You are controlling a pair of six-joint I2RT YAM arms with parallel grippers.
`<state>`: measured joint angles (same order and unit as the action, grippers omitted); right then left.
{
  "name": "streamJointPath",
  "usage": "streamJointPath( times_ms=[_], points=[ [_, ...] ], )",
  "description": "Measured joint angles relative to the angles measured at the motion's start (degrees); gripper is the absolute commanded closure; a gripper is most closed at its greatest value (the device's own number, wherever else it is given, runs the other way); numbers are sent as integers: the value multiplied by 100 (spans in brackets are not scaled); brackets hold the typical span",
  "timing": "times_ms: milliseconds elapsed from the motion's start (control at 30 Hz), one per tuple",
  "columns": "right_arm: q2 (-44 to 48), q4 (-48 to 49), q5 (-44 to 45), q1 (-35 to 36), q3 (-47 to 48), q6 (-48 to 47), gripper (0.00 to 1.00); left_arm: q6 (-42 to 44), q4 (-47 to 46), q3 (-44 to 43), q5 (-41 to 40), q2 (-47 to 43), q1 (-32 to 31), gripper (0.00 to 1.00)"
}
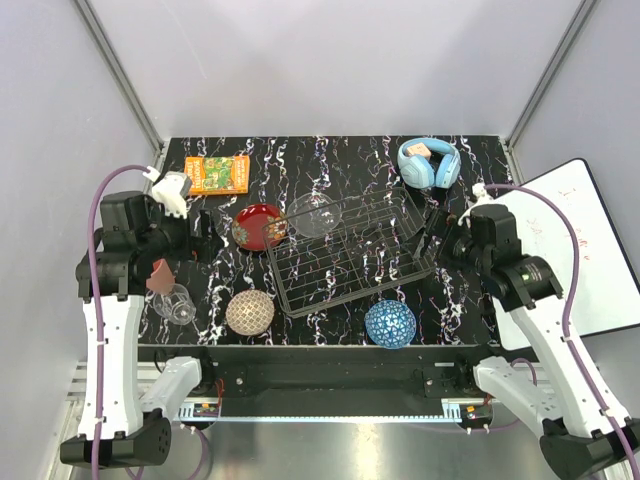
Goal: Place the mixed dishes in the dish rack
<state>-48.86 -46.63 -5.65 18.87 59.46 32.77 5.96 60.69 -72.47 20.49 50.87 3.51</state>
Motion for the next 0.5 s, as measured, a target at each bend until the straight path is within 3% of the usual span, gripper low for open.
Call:
streamJointPath(
  times_ms=[233, 500],
  points=[
    [219, -289, -234, 114, -833, 267, 0, -7, -48, -7, 28, 223, 0, 1],
    [-35, -772, 201, 1410, -1436, 935, 4, -50, -103, -48, 31, 326, 0, 1]
  ],
)
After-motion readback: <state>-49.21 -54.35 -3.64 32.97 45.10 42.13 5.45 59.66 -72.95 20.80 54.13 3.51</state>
